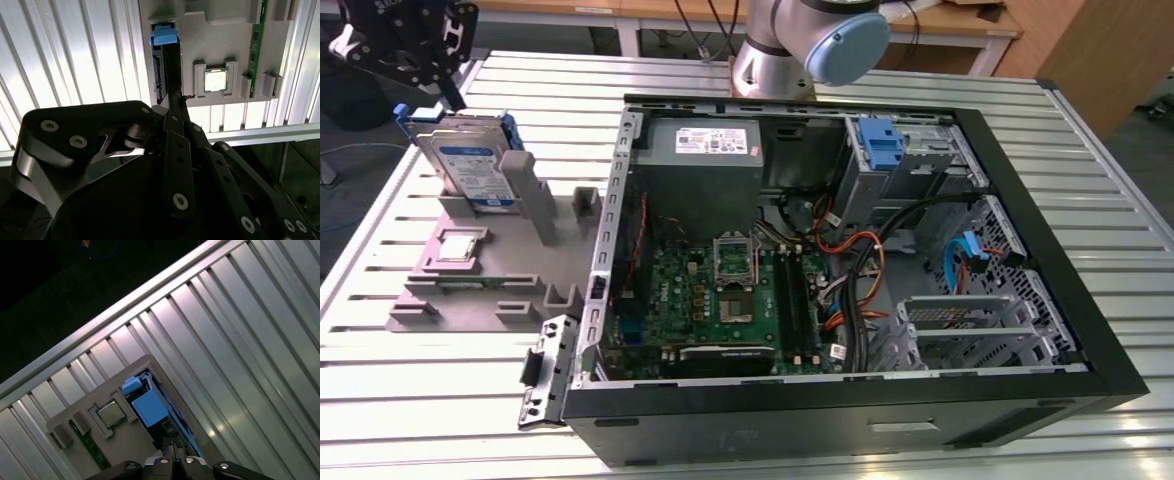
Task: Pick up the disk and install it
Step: 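Pick up the disk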
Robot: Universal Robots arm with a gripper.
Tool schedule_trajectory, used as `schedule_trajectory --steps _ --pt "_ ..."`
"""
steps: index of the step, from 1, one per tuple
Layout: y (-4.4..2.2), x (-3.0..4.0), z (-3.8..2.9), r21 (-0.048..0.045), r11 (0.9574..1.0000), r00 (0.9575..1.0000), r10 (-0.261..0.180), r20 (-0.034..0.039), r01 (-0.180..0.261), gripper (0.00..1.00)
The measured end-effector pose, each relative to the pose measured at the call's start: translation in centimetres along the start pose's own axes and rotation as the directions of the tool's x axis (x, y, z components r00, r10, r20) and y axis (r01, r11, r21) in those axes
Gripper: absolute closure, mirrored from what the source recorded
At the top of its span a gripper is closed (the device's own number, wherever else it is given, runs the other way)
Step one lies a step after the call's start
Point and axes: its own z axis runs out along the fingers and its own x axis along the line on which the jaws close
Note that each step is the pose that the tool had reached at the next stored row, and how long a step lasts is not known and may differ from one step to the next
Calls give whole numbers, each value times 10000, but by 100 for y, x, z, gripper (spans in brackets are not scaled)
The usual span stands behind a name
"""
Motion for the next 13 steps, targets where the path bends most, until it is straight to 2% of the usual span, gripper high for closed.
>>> schedule_trajectory --steps 6,10,13 --pt "1 0 2 -2 9999 9999 -161 6 161 89" --pt "0 0 7 -11 9972 9972 -752 29 752 89" --pt "0 0 11 -17 9924 9923 -1234 49 1234 89"
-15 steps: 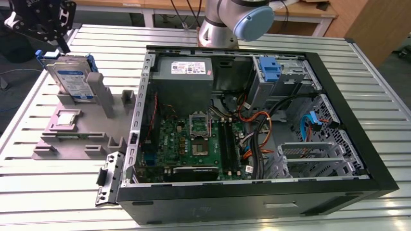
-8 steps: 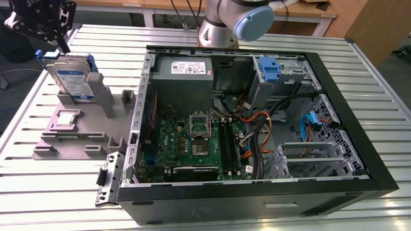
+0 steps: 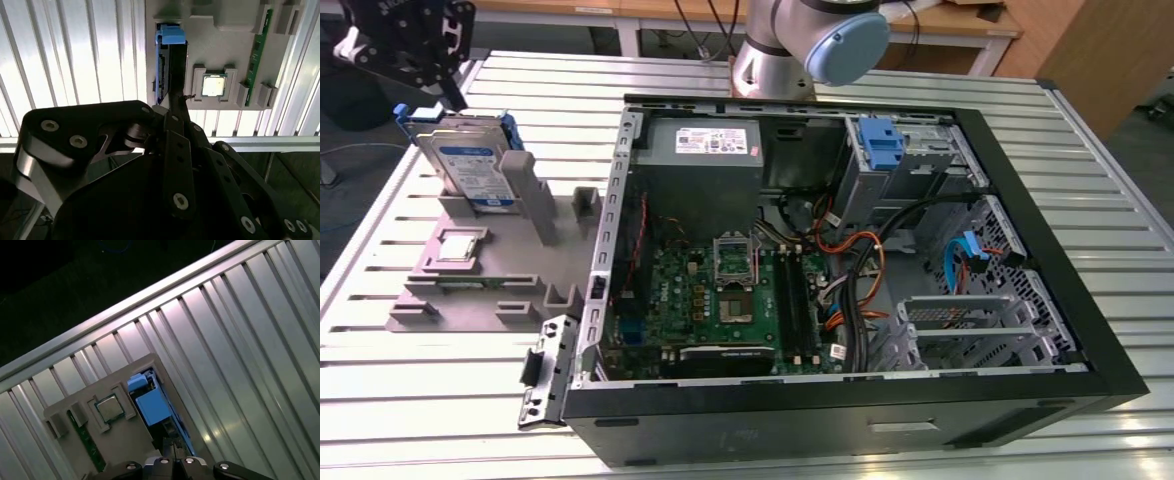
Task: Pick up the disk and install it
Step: 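Pick up the disk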
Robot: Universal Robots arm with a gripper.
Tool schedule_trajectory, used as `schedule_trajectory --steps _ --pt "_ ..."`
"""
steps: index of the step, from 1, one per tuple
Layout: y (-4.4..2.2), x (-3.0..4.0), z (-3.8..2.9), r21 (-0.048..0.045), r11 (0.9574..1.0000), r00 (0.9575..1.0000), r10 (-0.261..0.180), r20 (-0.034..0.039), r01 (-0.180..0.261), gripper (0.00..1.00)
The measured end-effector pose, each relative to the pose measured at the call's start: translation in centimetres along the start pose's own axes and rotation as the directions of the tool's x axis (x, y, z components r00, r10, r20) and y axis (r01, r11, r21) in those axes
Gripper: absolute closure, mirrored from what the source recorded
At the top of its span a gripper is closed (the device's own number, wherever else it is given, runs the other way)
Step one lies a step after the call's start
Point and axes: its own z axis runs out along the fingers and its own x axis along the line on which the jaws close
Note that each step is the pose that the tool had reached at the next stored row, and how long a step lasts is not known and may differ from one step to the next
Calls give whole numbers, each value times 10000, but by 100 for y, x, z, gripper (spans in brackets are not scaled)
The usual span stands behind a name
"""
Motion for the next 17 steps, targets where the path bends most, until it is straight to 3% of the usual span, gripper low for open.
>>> schedule_trajectory --steps 5,10,17 --pt "1 0 12 -13 9964 9964 -851 33 851 89" --pt "3 2 25 -21 9869 9868 -1616 67 1616 89" --pt "5 2 26 -58 9857 9858 -1681 58 1681 89"
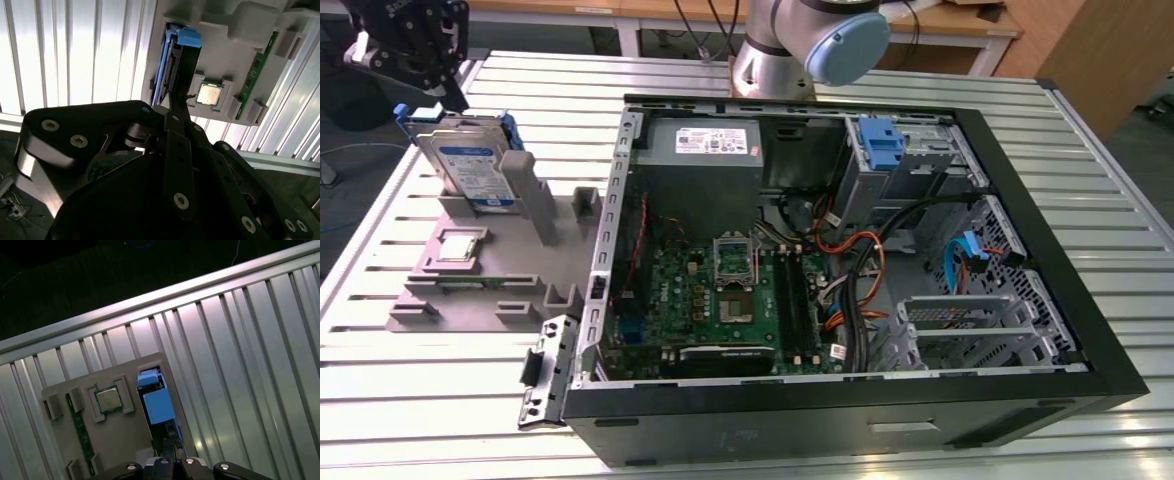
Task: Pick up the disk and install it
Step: 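Pick up the disk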
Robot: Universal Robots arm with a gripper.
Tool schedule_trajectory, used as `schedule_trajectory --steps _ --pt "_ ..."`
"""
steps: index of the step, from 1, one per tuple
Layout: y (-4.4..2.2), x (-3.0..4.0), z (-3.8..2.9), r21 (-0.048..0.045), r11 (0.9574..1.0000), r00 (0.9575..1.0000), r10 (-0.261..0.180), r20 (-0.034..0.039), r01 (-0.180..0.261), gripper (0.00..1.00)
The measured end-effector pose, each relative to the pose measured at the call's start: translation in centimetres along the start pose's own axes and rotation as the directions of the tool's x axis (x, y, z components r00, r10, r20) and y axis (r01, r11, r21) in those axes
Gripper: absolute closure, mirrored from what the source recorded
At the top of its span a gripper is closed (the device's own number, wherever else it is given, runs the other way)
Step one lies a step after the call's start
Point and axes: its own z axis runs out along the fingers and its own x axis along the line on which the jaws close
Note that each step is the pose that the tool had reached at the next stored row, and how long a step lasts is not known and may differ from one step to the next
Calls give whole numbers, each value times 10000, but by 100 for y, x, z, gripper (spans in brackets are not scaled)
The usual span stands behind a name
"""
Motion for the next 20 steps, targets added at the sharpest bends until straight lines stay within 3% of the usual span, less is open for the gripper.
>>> schedule_trajectory --steps 3,11,16,20 --pt "0 0 3 -128 9999 10000 -4 -43 3 89" --pt "-1 0 3 -156 9999 10000 -17 -53 16 89" --pt "0 1 8 -162 9991 9992 -398 -39 398 89" --pt "1 1 8 -162 9990 9991 -422 -38 422 89"
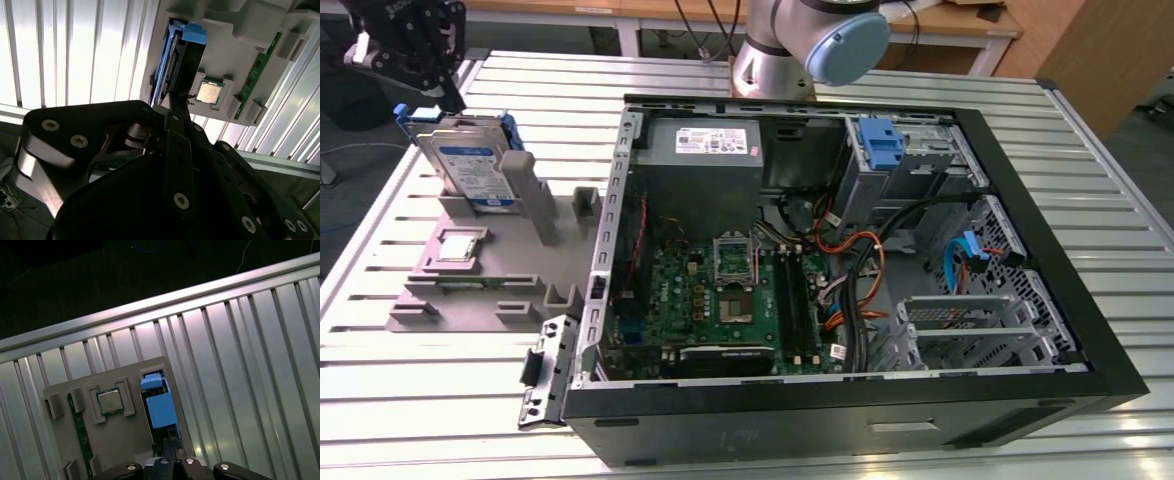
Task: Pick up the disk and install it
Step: 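Pick up the disk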
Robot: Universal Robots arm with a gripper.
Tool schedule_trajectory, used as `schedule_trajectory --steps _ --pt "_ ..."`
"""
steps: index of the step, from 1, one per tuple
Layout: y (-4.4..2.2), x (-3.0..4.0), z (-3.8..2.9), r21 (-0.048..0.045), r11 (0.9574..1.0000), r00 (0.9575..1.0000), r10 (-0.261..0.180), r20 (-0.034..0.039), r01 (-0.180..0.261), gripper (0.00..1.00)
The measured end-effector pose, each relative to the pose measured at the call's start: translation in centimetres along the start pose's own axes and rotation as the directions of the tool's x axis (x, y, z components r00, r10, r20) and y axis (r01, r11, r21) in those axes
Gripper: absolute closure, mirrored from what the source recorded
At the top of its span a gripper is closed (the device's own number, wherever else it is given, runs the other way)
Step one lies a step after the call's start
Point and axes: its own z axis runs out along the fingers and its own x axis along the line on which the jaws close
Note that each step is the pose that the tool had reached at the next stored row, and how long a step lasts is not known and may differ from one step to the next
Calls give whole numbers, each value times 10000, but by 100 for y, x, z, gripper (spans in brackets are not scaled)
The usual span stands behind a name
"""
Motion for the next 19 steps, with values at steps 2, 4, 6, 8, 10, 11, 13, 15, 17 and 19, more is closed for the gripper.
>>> schedule_trajectory --steps 2,4,6,8,10,11,13,15,17,19 --pt "0 0 0 -3 10000 10000 0 -3 0 89" --pt "1 0 4 -60 10000 10000 1 -17 -2 89" --pt "1 0 3 -83 10000 10000 1 -25 -2 89" --pt "1 0 2 -88 10000 10000 1 -28 -1 89" --pt "0 0 2 -91 10000 10000 1 -28 -1 89" --pt "0 0 3 -90 10000 10000 -2 -28 2 89" --pt "-3 10 2 -93 9999 10000 -51 -28 50 89" --pt "-6 24 3 -92 9999 9999 -105 -27 105 89" --pt "-9 36 4 -92 9998 9998 -175 -24 175 89" --pt "-11 43 7 -92 9996 9997 -261 -22 261 89"
